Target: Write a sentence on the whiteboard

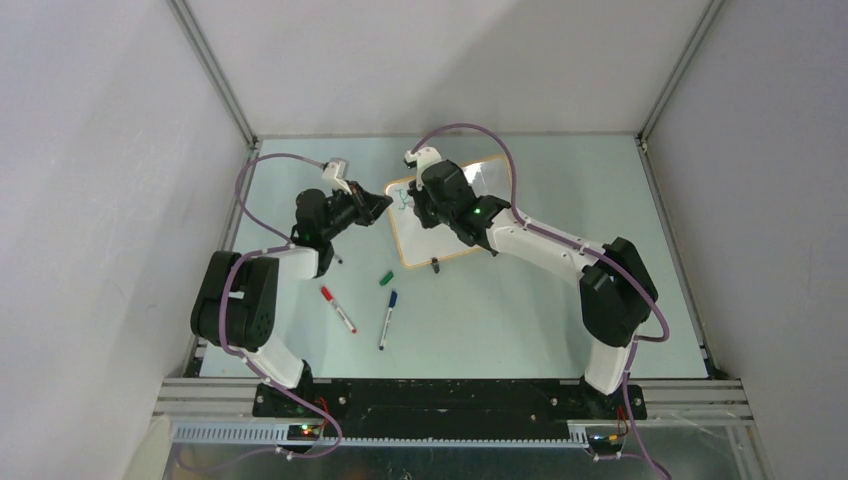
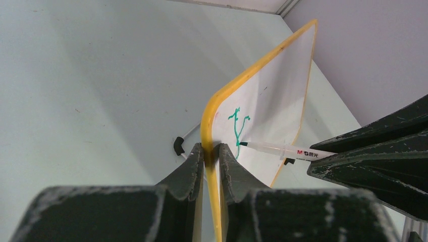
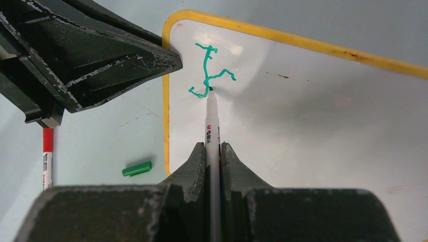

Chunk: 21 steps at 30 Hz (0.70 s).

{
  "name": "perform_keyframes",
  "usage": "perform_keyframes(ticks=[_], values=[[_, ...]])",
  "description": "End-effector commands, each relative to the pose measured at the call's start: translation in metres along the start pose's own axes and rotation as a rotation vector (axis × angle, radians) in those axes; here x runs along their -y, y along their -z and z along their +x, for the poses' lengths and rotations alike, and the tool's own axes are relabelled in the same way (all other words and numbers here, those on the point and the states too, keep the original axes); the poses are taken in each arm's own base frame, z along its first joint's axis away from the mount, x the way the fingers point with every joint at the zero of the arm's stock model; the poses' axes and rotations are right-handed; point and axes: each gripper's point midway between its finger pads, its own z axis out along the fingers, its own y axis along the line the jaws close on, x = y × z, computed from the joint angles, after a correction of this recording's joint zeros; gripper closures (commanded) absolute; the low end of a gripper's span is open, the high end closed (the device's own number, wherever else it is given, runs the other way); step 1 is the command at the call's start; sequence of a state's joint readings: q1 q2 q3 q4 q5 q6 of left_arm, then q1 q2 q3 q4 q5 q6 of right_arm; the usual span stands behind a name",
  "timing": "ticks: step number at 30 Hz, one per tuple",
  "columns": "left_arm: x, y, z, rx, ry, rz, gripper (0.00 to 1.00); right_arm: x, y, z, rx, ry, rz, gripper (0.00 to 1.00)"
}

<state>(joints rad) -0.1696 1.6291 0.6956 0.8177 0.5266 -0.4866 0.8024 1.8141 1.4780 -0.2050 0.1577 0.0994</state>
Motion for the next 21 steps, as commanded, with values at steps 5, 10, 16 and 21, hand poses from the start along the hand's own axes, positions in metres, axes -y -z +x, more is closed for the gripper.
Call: perform_keyframes(ticks=[5, 10, 16, 21], values=[[0.008, 0.0, -0.012, 0.035, -0.072, 0.023, 1.0, 0.027, 0.008, -0.012, 0.03, -0.005, 0.11, 1.0], [0.008, 0.0, -0.013, 0.036, -0.073, 0.023, 1.0, 0.033, 0.01, -0.015, 0.045, -0.033, 0.128, 1.0], [0.008, 0.0, -0.013, 0.037, -0.073, 0.024, 1.0, 0.031, 0.011, -0.02, 0.062, -0.052, 0.1, 1.0], [0.007, 0.0, -0.012, 0.034, -0.071, 0.021, 1.0, 0.027, 0.01, -0.024, 0.073, -0.055, 0.075, 1.0]])
